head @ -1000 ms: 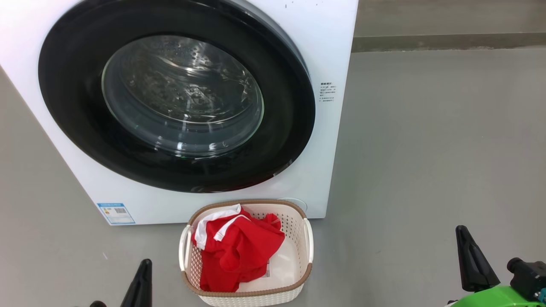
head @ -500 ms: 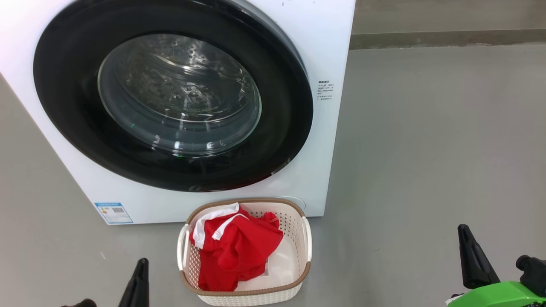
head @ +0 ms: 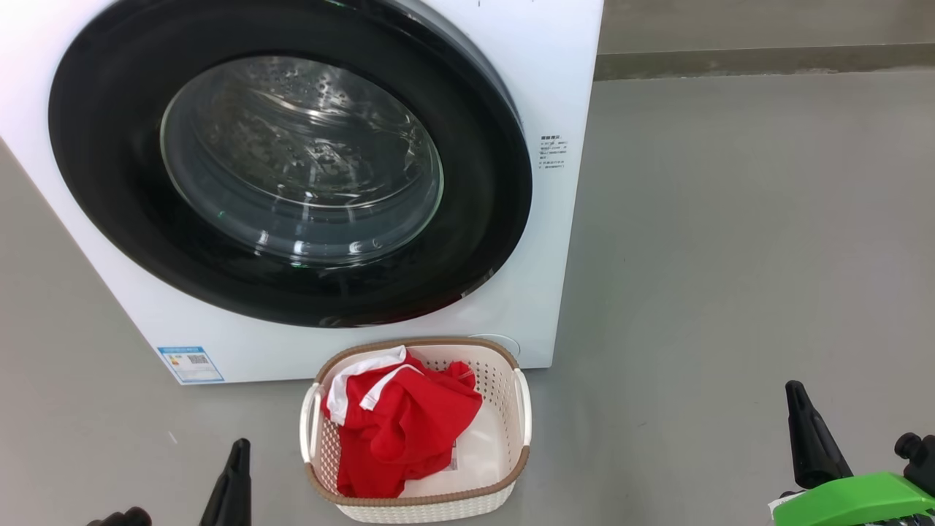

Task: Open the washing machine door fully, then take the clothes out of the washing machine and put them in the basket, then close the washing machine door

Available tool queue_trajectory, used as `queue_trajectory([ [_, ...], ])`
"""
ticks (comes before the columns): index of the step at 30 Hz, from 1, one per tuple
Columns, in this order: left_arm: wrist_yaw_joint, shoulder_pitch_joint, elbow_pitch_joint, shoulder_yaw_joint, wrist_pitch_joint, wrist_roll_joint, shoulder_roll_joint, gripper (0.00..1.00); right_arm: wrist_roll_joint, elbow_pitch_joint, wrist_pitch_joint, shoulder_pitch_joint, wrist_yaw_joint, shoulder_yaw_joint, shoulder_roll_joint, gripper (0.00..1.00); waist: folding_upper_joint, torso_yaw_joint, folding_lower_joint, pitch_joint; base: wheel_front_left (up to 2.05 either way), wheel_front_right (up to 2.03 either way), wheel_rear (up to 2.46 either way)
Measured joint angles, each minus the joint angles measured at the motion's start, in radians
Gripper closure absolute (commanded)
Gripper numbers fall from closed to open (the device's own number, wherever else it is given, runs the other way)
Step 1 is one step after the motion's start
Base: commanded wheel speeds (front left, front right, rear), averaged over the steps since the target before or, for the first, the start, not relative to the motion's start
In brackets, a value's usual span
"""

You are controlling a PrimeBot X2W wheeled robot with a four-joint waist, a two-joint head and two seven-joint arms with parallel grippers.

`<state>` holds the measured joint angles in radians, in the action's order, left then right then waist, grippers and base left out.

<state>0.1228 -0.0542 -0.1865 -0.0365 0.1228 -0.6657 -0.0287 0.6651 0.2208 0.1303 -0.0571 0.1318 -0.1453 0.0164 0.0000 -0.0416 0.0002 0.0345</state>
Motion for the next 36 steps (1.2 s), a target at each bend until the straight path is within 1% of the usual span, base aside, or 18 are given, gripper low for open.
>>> queue_trajectory([
  [36, 0.000, 0.051, -0.036, -0.020, -0.098, -0.407, -0.002, 1.00, 0.405, 0.021, -0.105, 0.044, 0.000, 0.002, 0.006, 1.00, 0.0000, 0.018, -0.0001, -0.016, 0.00, 0.00, 0.00],
])
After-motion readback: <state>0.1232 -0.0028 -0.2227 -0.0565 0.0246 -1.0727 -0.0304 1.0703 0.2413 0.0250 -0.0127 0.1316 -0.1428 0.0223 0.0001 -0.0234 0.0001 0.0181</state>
